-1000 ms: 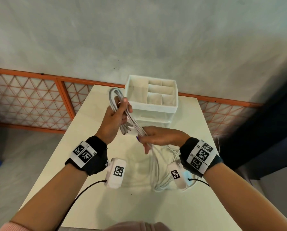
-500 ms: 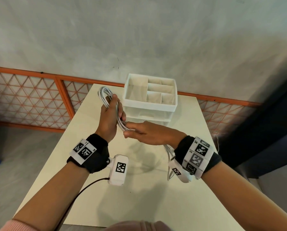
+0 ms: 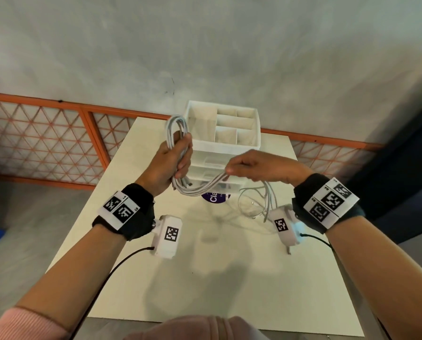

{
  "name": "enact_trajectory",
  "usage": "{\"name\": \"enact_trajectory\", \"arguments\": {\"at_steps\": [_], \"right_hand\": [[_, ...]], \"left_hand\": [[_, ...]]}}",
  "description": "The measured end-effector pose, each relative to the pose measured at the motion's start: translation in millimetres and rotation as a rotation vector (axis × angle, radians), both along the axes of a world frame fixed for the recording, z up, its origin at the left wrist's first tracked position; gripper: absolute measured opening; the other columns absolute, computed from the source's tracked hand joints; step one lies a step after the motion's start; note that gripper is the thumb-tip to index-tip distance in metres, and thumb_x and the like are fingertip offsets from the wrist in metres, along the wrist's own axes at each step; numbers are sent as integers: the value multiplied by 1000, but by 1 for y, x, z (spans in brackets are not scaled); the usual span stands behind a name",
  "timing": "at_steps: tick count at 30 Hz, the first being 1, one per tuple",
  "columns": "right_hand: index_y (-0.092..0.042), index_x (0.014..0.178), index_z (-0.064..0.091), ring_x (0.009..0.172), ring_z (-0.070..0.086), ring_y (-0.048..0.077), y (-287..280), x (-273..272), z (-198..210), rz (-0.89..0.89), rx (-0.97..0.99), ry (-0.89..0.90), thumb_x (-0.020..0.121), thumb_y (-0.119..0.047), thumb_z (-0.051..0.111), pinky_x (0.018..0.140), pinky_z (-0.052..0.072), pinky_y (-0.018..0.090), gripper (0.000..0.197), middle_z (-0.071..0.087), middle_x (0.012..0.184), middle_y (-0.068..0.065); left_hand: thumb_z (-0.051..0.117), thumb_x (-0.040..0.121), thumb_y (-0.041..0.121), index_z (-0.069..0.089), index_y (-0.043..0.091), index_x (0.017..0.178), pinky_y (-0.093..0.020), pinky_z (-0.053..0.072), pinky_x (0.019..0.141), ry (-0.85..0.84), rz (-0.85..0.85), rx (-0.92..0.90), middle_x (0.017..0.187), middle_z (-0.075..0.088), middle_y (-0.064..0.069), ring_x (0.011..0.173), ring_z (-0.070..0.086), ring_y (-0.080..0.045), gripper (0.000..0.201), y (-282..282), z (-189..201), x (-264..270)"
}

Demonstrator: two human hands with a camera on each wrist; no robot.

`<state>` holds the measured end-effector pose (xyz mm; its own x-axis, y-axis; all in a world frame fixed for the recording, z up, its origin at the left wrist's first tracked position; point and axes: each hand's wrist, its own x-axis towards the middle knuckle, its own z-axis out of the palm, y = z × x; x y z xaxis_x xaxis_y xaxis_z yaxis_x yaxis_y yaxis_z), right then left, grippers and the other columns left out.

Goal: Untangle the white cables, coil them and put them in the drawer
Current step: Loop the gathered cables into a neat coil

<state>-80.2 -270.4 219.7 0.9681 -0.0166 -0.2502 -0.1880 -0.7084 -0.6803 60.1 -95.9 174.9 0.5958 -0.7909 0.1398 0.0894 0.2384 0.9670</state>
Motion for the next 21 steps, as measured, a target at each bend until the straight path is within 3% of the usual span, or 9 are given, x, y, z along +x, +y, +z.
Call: {"name": "enact_trajectory", "arguments": {"at_steps": [2, 4, 9, 11, 14, 17, 21], "right_hand": [[-17, 95, 71, 63, 49, 7, 3, 8, 9, -67, -41, -129, 93, -33, 55, 61, 38, 23, 22, 64, 73, 6], [-13, 93, 72, 68, 56, -3, 10, 13, 17, -91, -88, -232, 90, -28, 60, 67, 40, 10, 19, 66, 73, -5], [-11, 93, 73, 78, 61, 1, 25, 16, 28, -78, -178, -358, 86, -20, 65, 68, 41, 5, 13, 72, 81, 3], [-11, 93, 73, 81, 62, 4, 29, 18, 29, -68, -217, -384, 85, -18, 66, 71, 41, 7, 13, 74, 83, 5], [-11, 93, 73, 80, 65, 7, 31, 20, 29, -40, -219, -383, 85, -17, 67, 76, 46, 16, 12, 74, 83, 4], [-13, 91, 72, 77, 66, 15, 30, 22, 28, -16, -275, -335, 87, -20, 65, 77, 50, 30, 11, 70, 73, -3], [-13, 94, 69, 82, 67, 13, 27, 23, 22, 45, -307, -241, 89, -22, 61, 80, 51, 31, 13, 72, 84, 3]], "left_hand": [[38, 102, 27, 42, 15, 72, -18, 25, 35, -27, -55, 56, 47, 27, 2, 33, 22, -9, 33, -5, 1, -9], [38, 102, 29, 42, 15, 74, -19, 27, 37, -40, -91, 99, 47, 29, 2, 35, 25, -10, 32, -10, 2, -17], [39, 102, 30, 49, 15, 73, -18, 36, 43, 10, -66, 141, 48, 37, 4, 43, 37, -9, 34, -16, 2, -28], [38, 102, 30, 56, 11, 84, -18, 43, 48, 33, -48, 142, 61, 46, 0, 53, 45, -9, 31, -17, 2, -26], [36, 102, 30, 63, 11, 98, -20, 54, 71, -6, -29, 184, 86, 66, -4, 81, 64, -13, 33, -17, 1, -23], [36, 102, 29, 67, 13, 98, -30, 57, 82, 74, -76, 132, 87, 74, -7, 85, 72, -22, 35, -16, 1, -23], [37, 102, 29, 68, 13, 92, -49, 56, 84, 163, -88, 99, 92, 73, -14, 89, 71, -34, 36, -14, 2, -23]]}}
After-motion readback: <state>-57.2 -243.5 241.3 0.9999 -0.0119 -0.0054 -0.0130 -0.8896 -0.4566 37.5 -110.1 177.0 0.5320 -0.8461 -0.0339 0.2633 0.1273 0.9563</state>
